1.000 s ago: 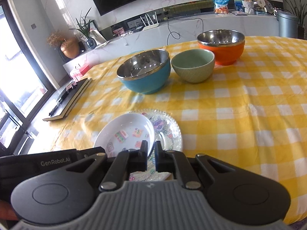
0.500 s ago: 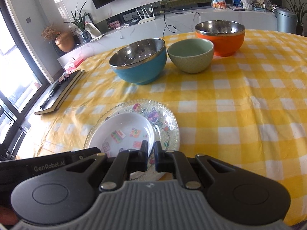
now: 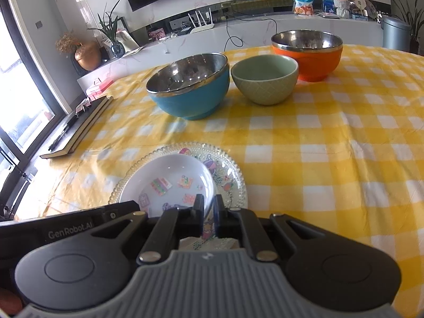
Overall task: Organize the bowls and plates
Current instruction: 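Carry the saucer with both tools and lower it onto the glass plate, then open both tools off the saucer and move them to the blue bowl, then close the left tool on the blue bowl rim while the right tool grips it too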
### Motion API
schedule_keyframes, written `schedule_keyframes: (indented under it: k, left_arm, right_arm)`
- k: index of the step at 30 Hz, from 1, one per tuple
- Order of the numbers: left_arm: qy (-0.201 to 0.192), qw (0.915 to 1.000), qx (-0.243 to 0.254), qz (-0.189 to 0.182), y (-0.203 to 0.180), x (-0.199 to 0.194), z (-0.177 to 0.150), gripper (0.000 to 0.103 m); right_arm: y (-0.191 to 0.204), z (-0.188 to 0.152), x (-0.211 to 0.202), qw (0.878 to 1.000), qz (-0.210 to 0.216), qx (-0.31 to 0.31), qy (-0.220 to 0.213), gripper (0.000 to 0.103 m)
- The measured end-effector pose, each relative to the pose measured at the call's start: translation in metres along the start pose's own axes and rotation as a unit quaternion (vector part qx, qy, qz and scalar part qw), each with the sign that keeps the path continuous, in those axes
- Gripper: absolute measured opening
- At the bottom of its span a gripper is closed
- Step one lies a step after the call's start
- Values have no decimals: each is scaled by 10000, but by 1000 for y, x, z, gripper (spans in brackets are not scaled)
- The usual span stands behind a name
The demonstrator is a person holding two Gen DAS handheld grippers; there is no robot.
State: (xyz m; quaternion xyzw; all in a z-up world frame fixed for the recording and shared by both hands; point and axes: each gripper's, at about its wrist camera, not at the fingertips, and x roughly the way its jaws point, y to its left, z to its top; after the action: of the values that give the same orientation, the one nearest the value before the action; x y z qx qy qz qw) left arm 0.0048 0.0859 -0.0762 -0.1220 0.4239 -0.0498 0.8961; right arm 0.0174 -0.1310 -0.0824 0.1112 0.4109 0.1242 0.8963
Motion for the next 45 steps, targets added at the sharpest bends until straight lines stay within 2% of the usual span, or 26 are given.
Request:
schedule_keyframes:
  k: [6, 9, 15, 17, 22, 23, 30, 33, 35, 38, 42, 45]
  left_arm:
    - [-75, 10000, -48, -6, 2, -4, 0, 27]
    - [-150, 9998, -99, 5, 4, -7, 1, 32]
    - [-449, 9988, -196, -27, 7, -18, 5, 34]
    - [-538, 9983, -207, -27, 6, -22, 7, 38]
    - [-611, 9980, -167, -41, -2, -29, 20, 41]
    - [-613, 9980, -135, -51, -5, -29, 24, 41]
    - [-839, 9963, 130, 126, -21, -32, 55, 41]
    - [-1031, 9938, 288, 300, -26, -30, 73, 41]
    - [-1188, 9917, 308, 382, -28, -27, 85, 48]
    - [-1413, 9879, 441, 466, -32, -22, 100, 52]
    - [-1433, 9875, 367, 552, -31, -6, 117, 59]
    - [-1283, 9902, 199, 518, -24, 12, 124, 61]
  right_arm:
    - [0, -1, -3, 10000, 43, -29, -23, 9]
    - [0, -1, -6, 10000, 42, -17, -80, 16]
    - [-1, 2, -18, 9995, 26, -82, -303, 19]
    - [-1, 4, -21, 9992, -35, -125, -389, 23]
    - [-3, 13, -29, 9979, -196, -123, -599, 41]
    - [-2, 16, -30, 9975, -250, -132, -648, 42]
    - [-2, 41, -32, 9904, -952, -298, -957, 62]
    - [-5, 54, -31, 9877, -1022, -347, -1130, 62]
    - [-10, 64, -29, 9863, -1042, -237, -1258, 62]
    - [-14, 77, -25, 9843, -1072, -89, -1402, 61]
    - [-21, 94, -12, 9887, -788, 78, -1272, 61]
    - [-21, 103, 0, 9899, -698, 182, -1224, 60]
